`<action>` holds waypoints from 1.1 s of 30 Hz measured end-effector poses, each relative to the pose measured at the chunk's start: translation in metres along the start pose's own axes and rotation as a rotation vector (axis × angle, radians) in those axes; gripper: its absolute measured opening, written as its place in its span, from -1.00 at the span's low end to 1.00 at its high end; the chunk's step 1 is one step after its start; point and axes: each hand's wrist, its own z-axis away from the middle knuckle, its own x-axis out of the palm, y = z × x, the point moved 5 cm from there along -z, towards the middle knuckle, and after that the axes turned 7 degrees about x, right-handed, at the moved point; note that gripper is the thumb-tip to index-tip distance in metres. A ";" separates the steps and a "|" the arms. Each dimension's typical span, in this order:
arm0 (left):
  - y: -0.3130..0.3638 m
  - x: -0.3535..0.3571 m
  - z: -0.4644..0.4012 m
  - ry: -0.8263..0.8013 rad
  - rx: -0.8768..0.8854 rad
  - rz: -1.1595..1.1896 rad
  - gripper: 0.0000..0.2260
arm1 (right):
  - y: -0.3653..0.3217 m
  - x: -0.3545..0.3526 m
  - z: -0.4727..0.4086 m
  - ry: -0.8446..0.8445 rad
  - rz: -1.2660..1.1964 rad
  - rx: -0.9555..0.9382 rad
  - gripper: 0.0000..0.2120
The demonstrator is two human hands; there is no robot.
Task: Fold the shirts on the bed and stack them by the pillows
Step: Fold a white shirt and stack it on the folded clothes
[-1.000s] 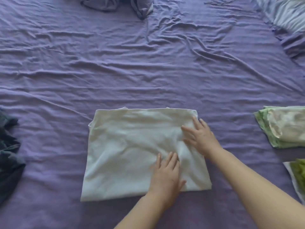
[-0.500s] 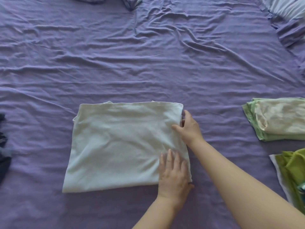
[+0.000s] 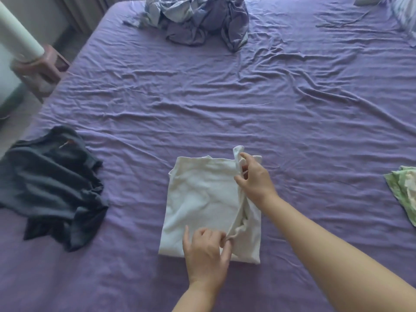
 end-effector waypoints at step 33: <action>-0.148 -0.001 -0.053 -0.261 -0.654 0.504 -0.32 | 0.013 0.099 0.049 0.092 0.229 0.389 -0.29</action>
